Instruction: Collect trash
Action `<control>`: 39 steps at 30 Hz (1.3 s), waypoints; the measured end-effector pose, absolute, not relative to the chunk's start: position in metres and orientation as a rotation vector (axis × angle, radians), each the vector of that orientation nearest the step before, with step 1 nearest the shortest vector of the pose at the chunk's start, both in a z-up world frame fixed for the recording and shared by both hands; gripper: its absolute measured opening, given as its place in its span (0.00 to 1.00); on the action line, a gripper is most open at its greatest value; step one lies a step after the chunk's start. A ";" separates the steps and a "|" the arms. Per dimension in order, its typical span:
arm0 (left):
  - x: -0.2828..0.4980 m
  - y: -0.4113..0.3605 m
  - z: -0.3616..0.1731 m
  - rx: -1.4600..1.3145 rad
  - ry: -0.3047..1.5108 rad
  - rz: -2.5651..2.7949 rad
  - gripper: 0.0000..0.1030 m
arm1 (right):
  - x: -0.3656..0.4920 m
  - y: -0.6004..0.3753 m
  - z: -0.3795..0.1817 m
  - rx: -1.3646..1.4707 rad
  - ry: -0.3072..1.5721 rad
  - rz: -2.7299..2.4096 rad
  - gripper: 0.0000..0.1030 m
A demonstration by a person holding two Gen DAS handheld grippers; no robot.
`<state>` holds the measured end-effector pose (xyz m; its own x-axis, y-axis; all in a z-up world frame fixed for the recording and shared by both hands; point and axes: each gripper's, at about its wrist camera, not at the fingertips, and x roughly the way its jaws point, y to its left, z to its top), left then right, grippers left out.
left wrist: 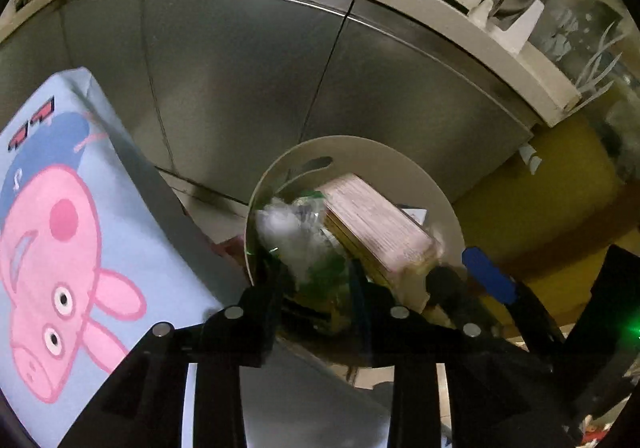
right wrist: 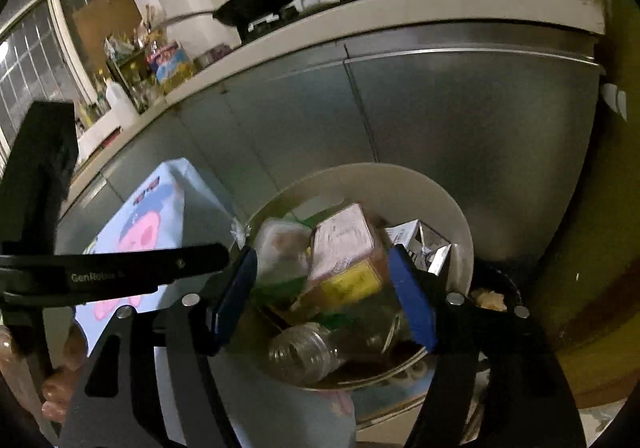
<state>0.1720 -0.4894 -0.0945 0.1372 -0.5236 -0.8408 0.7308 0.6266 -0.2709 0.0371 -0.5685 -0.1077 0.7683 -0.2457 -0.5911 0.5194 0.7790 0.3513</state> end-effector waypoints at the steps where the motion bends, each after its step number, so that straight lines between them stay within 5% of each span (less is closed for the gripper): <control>1: 0.171 -0.484 -0.094 0.224 1.095 -0.913 0.31 | 0.032 -0.567 -0.107 0.547 0.539 -0.435 0.66; 16: 0.107 -0.361 -0.061 0.190 0.905 -0.765 0.34 | -0.046 -0.494 -0.097 0.715 0.461 -0.362 0.67; 27: 0.059 -0.295 -0.025 0.172 0.768 -0.649 0.80 | -0.073 -0.436 -0.057 0.723 0.424 -0.273 0.67; 34: 0.040 -0.267 -0.004 0.189 0.667 -0.596 0.97 | -0.085 -0.407 -0.039 0.701 0.427 -0.274 0.74; 39: 0.029 -0.253 0.010 0.215 0.603 -0.531 0.96 | -0.091 -0.396 -0.027 0.685 0.422 -0.282 0.76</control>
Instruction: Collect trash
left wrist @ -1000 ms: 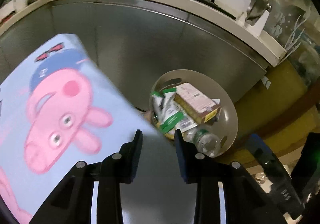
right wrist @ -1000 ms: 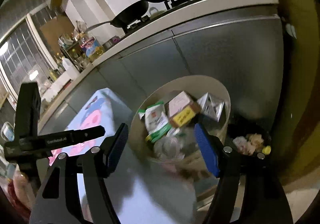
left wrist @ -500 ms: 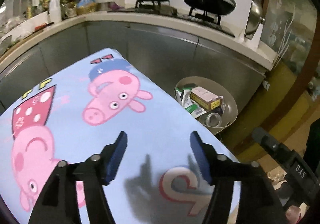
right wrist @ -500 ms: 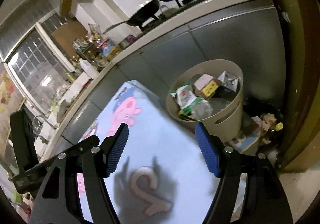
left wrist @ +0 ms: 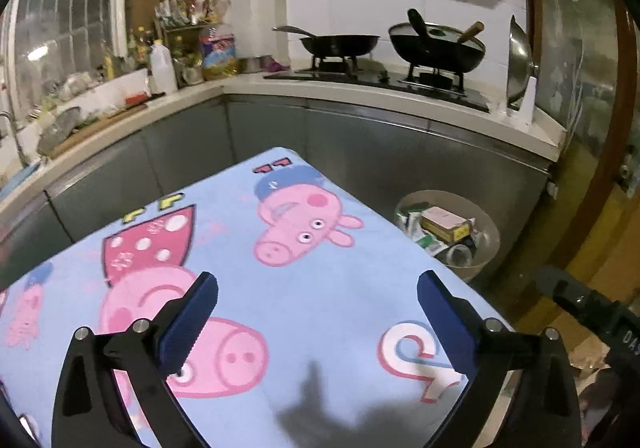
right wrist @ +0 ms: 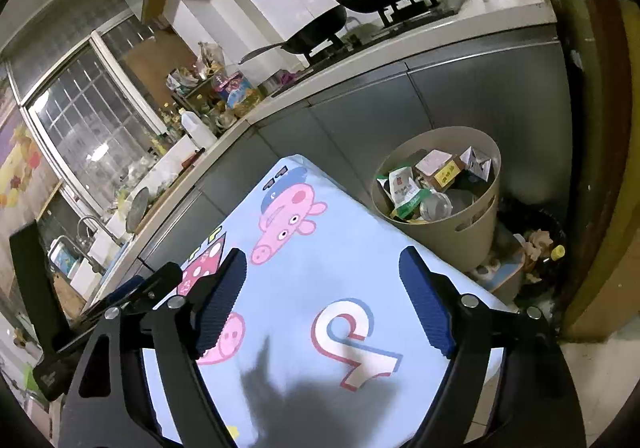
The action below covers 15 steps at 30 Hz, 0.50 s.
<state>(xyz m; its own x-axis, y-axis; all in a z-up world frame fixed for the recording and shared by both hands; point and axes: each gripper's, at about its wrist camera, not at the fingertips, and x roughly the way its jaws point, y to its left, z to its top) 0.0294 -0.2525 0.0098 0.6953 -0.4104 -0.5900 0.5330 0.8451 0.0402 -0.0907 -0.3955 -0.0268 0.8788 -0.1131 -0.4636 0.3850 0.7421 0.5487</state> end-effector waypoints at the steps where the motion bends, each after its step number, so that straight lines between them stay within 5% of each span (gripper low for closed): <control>1: 0.029 -0.251 0.011 0.216 0.604 -0.525 0.96 | -0.092 -0.393 -0.024 0.683 0.418 -0.283 0.79; 15: 0.016 -0.229 0.023 0.201 0.560 -0.486 0.96 | -0.101 -0.367 -0.004 0.628 0.386 -0.284 0.84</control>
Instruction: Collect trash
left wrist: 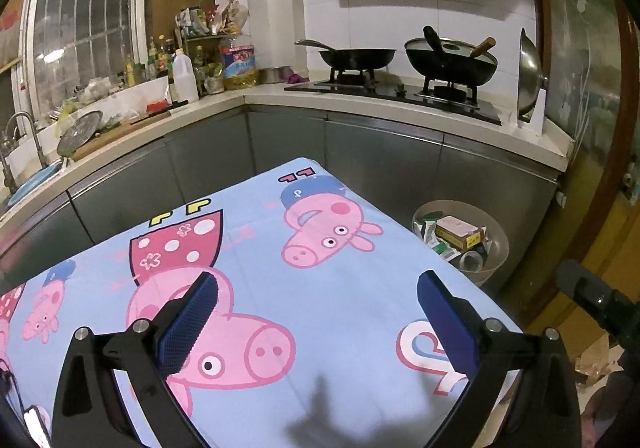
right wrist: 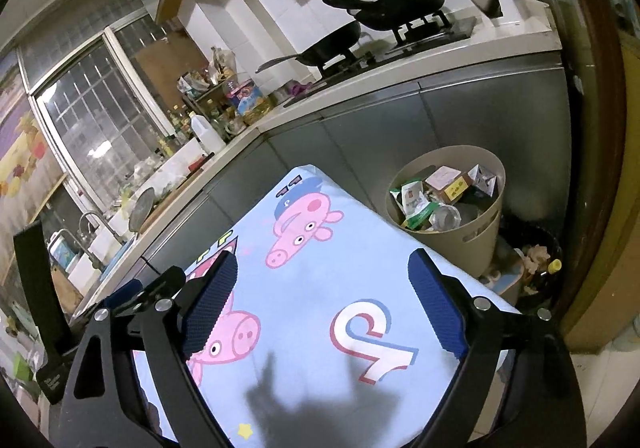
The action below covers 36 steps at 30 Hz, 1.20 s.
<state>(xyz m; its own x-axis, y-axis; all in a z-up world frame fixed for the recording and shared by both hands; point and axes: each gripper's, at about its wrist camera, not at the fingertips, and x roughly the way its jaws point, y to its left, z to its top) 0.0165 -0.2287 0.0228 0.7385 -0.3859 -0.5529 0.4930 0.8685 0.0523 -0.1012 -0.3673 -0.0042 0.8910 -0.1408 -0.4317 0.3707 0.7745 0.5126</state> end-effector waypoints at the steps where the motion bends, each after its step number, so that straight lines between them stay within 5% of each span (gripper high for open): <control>1: 0.015 -0.228 0.024 0.201 0.556 -0.487 0.96 | -0.101 -0.367 -0.003 0.627 0.385 -0.284 0.84; 36: -0.003 -0.219 0.043 0.209 0.456 -0.469 0.96 | -0.131 -0.347 0.005 0.633 0.324 -0.399 0.94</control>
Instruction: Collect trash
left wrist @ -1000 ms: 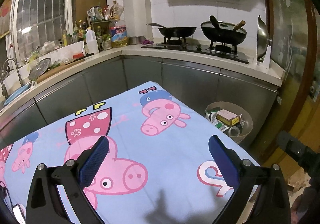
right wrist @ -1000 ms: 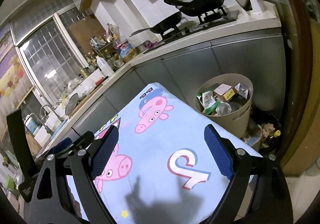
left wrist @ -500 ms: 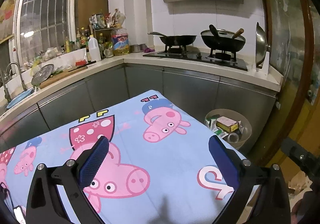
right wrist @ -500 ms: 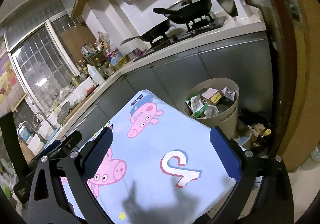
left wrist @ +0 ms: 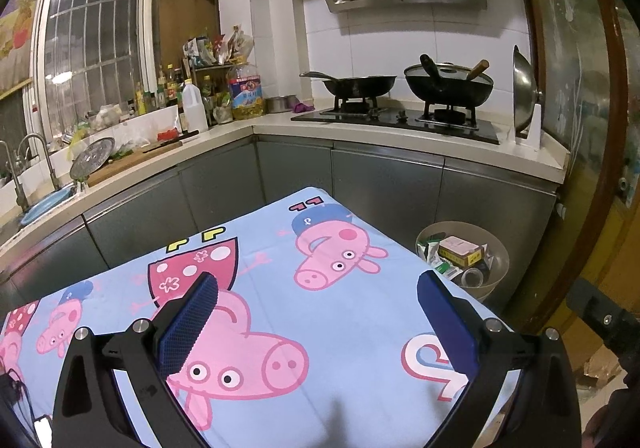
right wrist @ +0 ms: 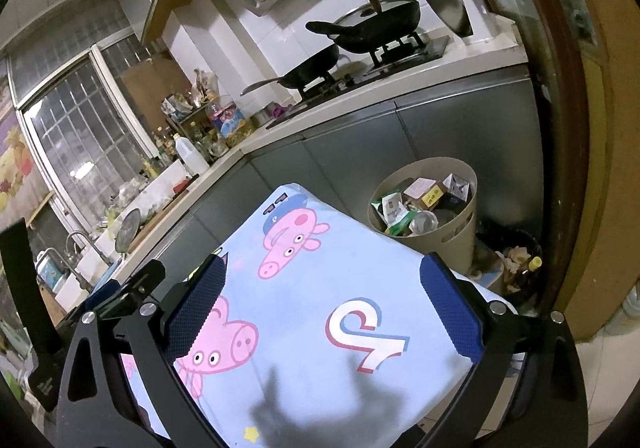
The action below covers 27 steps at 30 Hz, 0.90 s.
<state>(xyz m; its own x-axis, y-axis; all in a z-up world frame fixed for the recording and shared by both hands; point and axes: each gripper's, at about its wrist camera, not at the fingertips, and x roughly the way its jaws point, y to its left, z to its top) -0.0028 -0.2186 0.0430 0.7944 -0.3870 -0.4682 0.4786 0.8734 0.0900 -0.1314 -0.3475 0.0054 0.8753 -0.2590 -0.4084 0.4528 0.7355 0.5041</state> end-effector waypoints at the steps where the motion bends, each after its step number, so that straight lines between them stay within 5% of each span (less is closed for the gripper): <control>1: -0.004 -0.218 0.044 0.210 0.454 -0.470 0.96 | -0.131 -0.347 0.005 0.633 0.324 -0.400 0.94; 27: -0.002 -0.215 0.048 0.197 0.472 -0.462 0.96 | -0.127 -0.344 0.006 0.605 0.332 -0.391 0.94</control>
